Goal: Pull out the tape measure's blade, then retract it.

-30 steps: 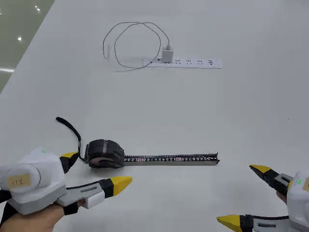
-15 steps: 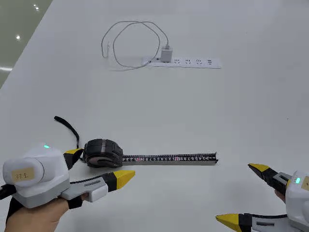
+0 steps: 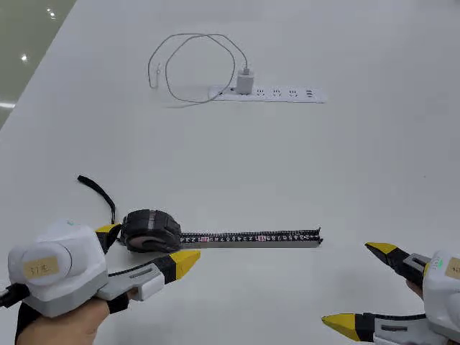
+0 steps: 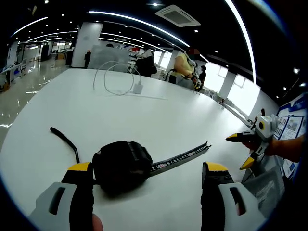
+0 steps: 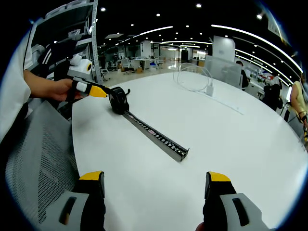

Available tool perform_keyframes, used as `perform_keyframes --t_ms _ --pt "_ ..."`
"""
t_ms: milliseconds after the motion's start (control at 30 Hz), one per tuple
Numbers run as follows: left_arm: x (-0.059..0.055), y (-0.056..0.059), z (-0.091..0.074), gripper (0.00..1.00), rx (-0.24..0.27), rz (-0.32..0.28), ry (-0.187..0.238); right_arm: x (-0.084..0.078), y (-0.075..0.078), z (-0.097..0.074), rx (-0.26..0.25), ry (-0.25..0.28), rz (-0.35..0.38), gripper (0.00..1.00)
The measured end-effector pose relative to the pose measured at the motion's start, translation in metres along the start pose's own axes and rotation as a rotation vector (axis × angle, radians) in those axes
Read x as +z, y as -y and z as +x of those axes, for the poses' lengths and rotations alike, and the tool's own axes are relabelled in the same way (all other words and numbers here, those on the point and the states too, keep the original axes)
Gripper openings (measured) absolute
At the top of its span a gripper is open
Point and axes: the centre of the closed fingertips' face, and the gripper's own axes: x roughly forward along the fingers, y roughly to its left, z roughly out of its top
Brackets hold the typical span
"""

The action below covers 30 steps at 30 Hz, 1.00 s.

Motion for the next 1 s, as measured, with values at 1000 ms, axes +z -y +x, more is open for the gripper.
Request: perform_keyframes --t_ms 1000 --pt "-0.003 -0.017 0.016 0.83 0.185 -0.013 -0.004 0.012 0.038 0.023 0.141 -0.105 -0.195 0.6"
